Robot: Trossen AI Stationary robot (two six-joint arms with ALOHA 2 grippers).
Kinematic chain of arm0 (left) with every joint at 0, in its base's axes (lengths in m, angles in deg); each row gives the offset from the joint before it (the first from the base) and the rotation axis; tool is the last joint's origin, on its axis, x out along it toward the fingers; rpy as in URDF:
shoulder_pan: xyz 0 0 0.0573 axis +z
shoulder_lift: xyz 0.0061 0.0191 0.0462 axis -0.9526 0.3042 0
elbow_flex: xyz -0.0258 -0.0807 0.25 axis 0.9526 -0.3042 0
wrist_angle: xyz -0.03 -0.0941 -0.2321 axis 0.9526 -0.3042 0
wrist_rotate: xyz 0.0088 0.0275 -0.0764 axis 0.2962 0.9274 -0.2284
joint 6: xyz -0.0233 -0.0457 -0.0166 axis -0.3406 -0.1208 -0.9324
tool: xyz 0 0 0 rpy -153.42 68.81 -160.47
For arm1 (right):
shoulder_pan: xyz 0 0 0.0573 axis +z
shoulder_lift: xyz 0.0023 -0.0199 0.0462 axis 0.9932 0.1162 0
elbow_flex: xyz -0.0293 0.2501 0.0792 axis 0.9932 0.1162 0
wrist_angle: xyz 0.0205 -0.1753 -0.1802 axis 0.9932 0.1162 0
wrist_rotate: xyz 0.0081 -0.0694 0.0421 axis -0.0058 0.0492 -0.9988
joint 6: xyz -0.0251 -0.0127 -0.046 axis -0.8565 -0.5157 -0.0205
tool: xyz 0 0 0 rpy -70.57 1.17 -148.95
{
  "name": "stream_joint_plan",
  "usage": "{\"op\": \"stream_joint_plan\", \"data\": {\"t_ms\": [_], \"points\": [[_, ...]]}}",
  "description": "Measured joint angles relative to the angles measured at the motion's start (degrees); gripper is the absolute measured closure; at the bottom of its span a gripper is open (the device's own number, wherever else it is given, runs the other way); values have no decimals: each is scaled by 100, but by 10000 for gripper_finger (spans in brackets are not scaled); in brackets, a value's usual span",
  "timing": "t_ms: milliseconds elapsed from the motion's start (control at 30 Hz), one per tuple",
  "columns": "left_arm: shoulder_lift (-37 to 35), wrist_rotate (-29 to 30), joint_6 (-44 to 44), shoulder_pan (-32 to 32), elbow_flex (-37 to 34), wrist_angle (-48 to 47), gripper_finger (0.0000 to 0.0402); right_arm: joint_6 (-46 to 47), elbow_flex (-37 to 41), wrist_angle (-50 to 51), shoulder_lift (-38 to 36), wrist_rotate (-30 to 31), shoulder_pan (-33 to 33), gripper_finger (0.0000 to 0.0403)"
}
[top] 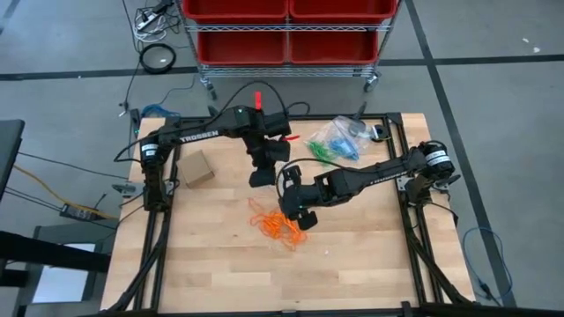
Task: Sort rubber bands
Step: Open the transparent zip bag
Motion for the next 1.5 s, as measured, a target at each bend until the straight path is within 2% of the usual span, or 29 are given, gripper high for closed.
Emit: {"op": "stream_joint_plan", "data": {"t_ms": [67,167,367,500,700,767,900,1067,1267,1367,1500], "points": [[-6,172,0,-46,121,16,287,0,0,-9,0,33,2,403],[-5,746,48,-104,192,-123,272,1,-4,-27,0,62,-7,403],[-2,996,250,-119,179,-412,297,31,-4,-24,0,37,23,403],[-126,1026,472,-121,173,-469,297,313,-4,74,-13,24,17,403],[-484,1998,1017,-299,160,-397,290,858,-13,401,-148,-556,-67,403],[-665,2057,1101,-340,-8,-57,292,1029,-13,468,-209,-747,-116,403],[-1261,2067,1176,-408,-889,1103,298,1244,-13,526,-339,-980,-191,403],[-2101,2133,1157,-332,-2719,2503,299,1401,-13,667,-490,-1046,-246,403],[-3039,1433,697,-318,-4919,5003,290,1413,-13,586,-544,-1236,-266,403],[-3185,1438,732,-545,-5527,6023,282,1422,-13,555,-544,-1457,-324,403],[-3040,1385,905,-908,-5761,6729,259,1498,-11,382,-544,-1600,-445,403]]}}
